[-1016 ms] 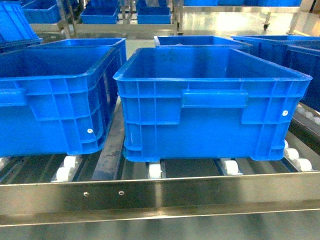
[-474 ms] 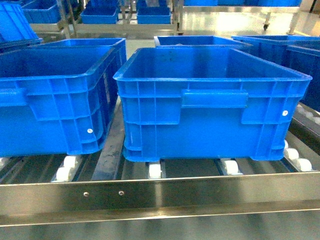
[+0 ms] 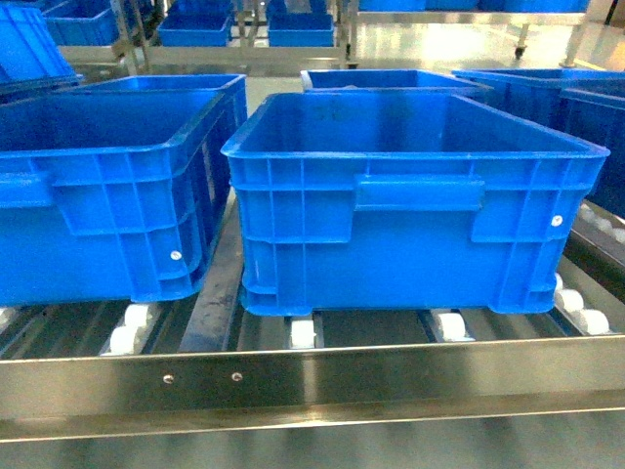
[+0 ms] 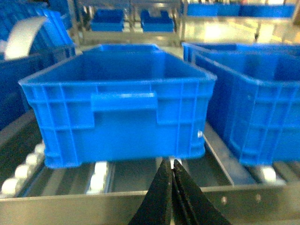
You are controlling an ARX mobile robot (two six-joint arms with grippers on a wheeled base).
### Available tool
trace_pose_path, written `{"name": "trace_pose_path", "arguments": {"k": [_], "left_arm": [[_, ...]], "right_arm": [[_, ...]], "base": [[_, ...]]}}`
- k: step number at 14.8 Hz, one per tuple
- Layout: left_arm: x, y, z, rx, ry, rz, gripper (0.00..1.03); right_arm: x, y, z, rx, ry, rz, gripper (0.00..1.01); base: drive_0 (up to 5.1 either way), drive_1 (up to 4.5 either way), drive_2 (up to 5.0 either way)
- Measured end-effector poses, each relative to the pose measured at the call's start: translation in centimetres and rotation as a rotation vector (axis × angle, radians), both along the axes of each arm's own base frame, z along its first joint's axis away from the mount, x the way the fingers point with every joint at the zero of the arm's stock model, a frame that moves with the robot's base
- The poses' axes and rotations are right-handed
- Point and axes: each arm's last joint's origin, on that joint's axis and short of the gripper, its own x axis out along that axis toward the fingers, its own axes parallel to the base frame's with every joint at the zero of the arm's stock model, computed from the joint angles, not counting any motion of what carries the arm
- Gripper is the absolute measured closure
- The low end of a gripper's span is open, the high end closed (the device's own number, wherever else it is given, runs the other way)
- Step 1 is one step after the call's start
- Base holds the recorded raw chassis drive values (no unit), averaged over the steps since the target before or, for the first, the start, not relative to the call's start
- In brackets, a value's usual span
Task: Sort blue parts and orange caps into right shelf containers
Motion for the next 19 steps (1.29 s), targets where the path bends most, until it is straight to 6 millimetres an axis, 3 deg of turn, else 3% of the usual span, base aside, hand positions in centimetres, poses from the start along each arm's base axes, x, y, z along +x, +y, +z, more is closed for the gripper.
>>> {"name": "trace_pose_path", "arguments": {"k": [8,9,15,16,19], "left_arm": [[-0.55,0.0,0.14,-0.001,-0.031,0.0,1.01],[-0.55,0.0,0.14,-0.002,-0.031,0.0,0.9],[-0.55,0.0,0.14,-0.002,-0.031,0.0,0.11],[-0.55,0.0,0.14,-0.002,-0.031,0.0,0.04],[-0.55,0.0,0.14,-0.002,-0.031,0.0,0.05]], "right_arm": [[0.0,0.0,-0.03,0.0,0.003,-0.001,0.99],[0.0,0.0,-0.03,0.0,0.003,0.0,0.93],[0.0,0.0,-0.03,0.0,0.003,0.0,0.13],[0.0,0.0,-0.03,0.0,0.003,-0.001,0.01],[0.0,0.0,-0.03,0.0,0.003,0.0,0.03]], "base": [[0.0,0.0,0.0],[0.0,0.0,0.0],[0.0,0.0,0.0],[0.0,0.0,0.0],[0.0,0.0,0.0]]}}
